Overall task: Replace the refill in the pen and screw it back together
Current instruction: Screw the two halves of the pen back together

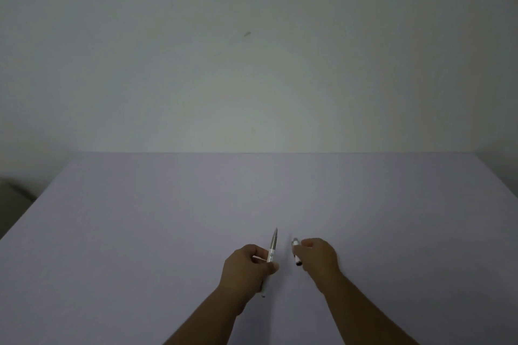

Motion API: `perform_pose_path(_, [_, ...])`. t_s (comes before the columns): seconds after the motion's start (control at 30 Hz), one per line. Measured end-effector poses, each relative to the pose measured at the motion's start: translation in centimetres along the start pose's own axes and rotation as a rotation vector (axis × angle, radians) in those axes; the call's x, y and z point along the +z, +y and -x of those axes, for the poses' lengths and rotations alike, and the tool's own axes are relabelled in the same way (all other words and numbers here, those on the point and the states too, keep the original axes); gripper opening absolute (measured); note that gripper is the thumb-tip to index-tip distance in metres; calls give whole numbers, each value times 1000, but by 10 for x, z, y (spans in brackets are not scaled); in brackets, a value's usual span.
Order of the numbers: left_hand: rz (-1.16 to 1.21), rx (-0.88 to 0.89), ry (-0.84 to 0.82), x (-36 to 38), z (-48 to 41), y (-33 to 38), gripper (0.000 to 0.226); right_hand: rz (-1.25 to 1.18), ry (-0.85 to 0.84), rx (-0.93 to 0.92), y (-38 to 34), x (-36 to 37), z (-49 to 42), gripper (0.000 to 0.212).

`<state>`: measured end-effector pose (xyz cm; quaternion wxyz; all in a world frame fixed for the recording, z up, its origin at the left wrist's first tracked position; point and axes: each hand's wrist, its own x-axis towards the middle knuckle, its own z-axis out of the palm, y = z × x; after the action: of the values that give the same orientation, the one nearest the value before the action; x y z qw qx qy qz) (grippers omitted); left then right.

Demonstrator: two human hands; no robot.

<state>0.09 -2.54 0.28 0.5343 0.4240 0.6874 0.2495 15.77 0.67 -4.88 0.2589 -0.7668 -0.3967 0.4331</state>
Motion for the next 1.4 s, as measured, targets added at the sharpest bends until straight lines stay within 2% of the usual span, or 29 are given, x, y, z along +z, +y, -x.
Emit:
perform_pose_path(0.07, [-7, 5, -10, 0, 2, 2, 13, -241, -82, 79, -9, -8, 1, 37])
perform_pose_path(0.17, [-27, 7, -38, 2, 7, 4, 13, -633, -176, 123, -26, -19, 7, 18])
perform_pose_path(0.27, [-49, 13, -53, 4, 10, 5, 12, -782, -209, 81, -43, -27, 15, 14])
perform_pose_path(0.6, [-65, 22, -75, 6, 16, 5, 11, -737, -177, 9, -52, -33, 27, 10])
perform_pose_path(0.8, [-33, 31, -68, 6, 15, 8, 10, -558, -301, -32, -47, -28, 39, 13])
perform_pose_path(1.4, [72, 0, -163, 4, 5, 11, 6, -535, -368, -45, -45, -25, 34, 16])
